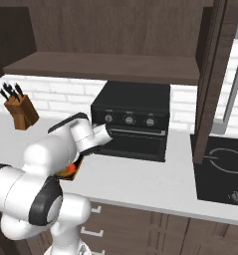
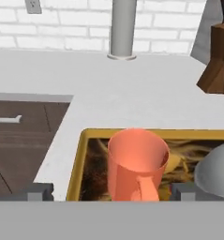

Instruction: Pick the kettle from the counter and place it on the tray. Then pick the mug from the cabinet and place it on the tray. Then close the cabinet doors.

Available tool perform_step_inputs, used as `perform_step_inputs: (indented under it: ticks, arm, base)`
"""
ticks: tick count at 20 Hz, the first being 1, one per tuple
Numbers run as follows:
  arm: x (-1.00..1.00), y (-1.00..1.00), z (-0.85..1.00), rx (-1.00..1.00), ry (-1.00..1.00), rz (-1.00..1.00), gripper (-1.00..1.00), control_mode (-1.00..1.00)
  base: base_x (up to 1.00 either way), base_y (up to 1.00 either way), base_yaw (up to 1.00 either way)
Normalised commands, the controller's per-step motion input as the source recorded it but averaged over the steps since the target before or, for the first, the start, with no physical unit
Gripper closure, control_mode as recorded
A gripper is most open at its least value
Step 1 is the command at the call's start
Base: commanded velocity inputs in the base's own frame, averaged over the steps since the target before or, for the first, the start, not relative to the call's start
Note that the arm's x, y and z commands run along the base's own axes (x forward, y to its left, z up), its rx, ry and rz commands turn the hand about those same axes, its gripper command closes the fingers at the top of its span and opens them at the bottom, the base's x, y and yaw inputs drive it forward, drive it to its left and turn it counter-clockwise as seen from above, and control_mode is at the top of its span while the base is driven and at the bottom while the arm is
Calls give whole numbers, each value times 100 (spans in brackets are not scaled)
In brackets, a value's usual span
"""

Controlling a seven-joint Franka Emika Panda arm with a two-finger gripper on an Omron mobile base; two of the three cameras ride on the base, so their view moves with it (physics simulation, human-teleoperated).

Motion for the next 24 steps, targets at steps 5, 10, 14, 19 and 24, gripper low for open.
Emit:
perform_step_inputs:
  ticks: [5,10,14,19,24]
  arm:
    - [-68,0,64,-2,-3,0,-100,-100]
    - [-55,4,58,-10,-4,1,-100,-100]
    - [-52,4,50,-12,-8,4,-100,-100]
    - [-43,8,44,-14,-9,6,-100,-100]
    - [-25,35,42,-29,-10,11,-100,-100]
  base:
    - [0,0,0]
    - [0,0,0]
    - [0,0,0]
    - [0,0,0]
    - [0,0,0]
